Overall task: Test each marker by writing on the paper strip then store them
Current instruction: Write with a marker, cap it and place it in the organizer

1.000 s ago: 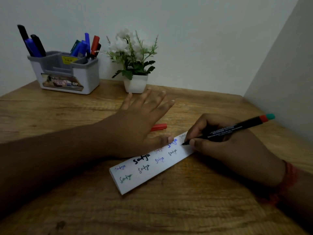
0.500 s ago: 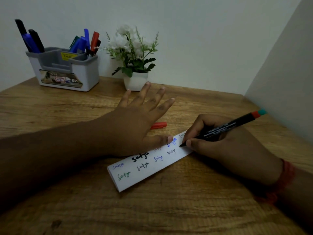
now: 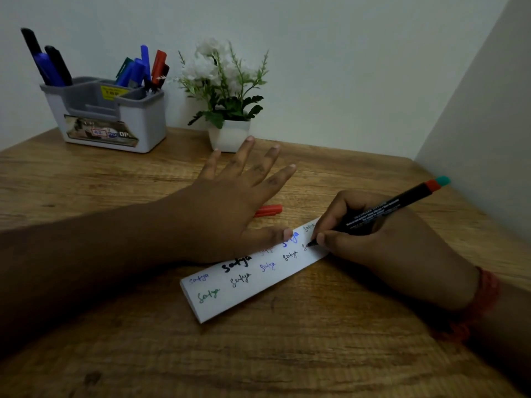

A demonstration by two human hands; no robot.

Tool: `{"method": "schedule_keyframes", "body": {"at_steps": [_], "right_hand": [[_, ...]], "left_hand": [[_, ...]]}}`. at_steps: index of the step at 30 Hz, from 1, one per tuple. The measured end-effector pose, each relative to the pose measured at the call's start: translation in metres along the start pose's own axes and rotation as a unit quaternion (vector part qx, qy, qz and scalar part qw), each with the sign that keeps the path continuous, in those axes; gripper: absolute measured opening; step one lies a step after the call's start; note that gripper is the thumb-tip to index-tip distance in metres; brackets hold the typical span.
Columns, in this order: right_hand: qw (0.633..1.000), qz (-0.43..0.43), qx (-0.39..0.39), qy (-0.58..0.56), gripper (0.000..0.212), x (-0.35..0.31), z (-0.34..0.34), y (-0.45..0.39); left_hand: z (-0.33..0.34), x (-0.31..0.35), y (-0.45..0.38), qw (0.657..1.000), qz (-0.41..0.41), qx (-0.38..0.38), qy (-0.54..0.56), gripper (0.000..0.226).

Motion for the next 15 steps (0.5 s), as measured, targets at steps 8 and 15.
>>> {"method": "schedule_keyframes", "body": {"at_steps": [8,15], "right_hand": [[1.000,0.006,0.001,0.013,0.008,0.0019,-0.0008,-0.0016],[0.999,0.014,0.011,0.028,0.007,0.0047,-0.0012,-0.0028]], "left_hand": [[0.0000,0.0000,-0.0001,1.000,0.002,0.003,0.001,0.086],[0.0002,0.0008,-0.0002,1.000,0.001,0.005,-0.007,0.086]]}}
Point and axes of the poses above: each hand's wrist, its own y-axis away from the middle knuckle, its own z-axis out of the palm, x = y × z, the point moved 3 cm from there along -y, towards the middle knuckle, and after that the axes turned 12 degrees about -z, right-handed, at the moved point
